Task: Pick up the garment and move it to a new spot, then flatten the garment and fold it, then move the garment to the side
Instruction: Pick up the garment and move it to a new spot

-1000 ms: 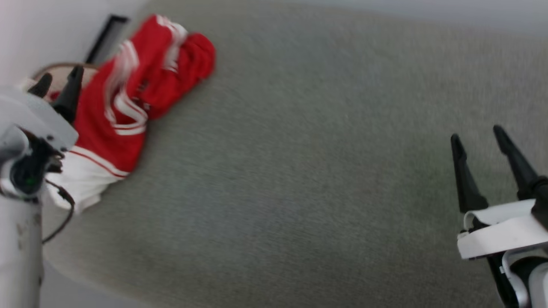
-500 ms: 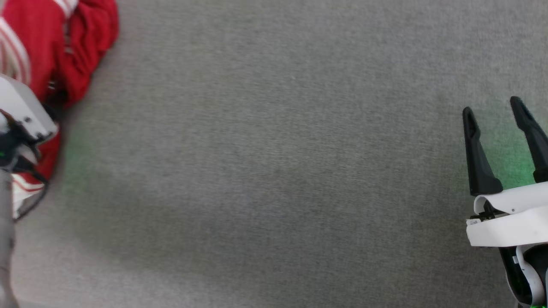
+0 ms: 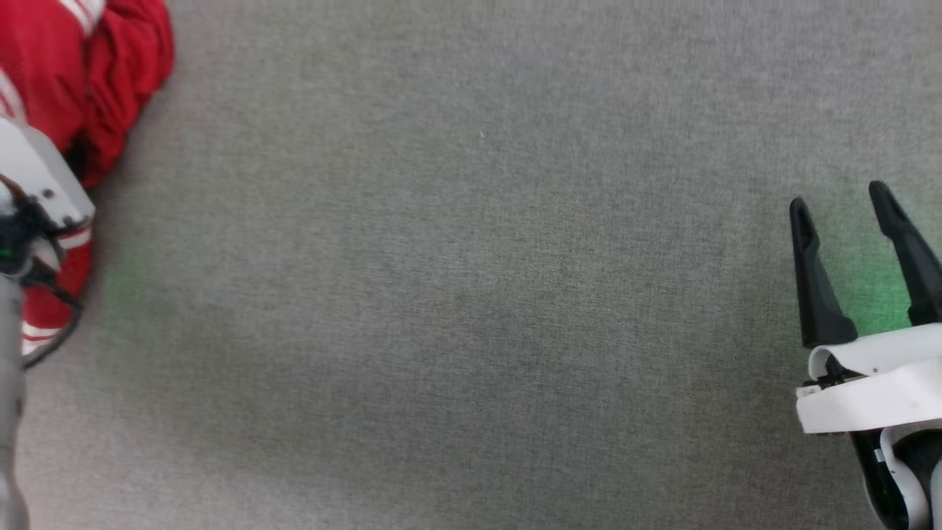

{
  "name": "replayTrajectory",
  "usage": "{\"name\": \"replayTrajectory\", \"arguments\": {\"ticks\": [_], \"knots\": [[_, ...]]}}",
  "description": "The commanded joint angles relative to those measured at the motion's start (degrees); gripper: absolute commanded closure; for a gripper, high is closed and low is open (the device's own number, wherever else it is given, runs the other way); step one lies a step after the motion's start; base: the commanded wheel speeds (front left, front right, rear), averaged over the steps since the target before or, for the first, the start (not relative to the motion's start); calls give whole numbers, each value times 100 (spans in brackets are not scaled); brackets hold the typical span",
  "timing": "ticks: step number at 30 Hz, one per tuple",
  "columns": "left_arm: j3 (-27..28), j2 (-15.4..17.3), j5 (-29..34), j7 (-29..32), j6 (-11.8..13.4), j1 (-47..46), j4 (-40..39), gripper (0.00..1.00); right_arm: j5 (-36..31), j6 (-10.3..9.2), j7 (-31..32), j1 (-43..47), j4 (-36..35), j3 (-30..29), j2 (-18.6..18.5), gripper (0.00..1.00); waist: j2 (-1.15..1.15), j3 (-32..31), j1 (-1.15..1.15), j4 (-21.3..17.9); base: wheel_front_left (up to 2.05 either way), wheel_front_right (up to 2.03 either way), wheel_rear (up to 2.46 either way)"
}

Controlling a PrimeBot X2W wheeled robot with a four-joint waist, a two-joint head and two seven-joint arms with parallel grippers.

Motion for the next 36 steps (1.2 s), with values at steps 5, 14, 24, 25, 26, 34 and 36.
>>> {"name": "replayTrajectory", "arguments": {"ticks": [5,14,24,25,26,34,36], "knots": [[-363,251,-88,-219,-9,86,-131,100,150,0,-170,139,268,66,102,0,0,-743,0,196,0,0,0],[-898,814,-176,-390,-9,-220,-728,100,277,0,-424,325,675,62,287,0,0,-1518,0,285,0,0,0],[-1463,1282,-239,-328,-10,-547,-1836,100,415,0,-752,513,1092,1,463,0,0,-2277,0,274,0,0,0],[-1501,1310,-270,-242,-10,-530,-1977,100,431,0,-776,531,1121,-16,475,0,0,-2346,0,255,0,0,0],[-1519,1344,-307,-148,-10,-510,-2137,100,448,0,-813,557,1147,-46,484,0,0,-2403,0,236,0,0,0],[-1495,1492,-581,634,327,-111,-3605,100,375,0,-927,581,1451,-218,527,0,0,-2797,0,-168,0,0,0],[-1475,1525,-676,824,500,67,-4048,100,331,0,-951,594,1517,-310,530,0,0,-2864,0,-307,0,0,0]]}}
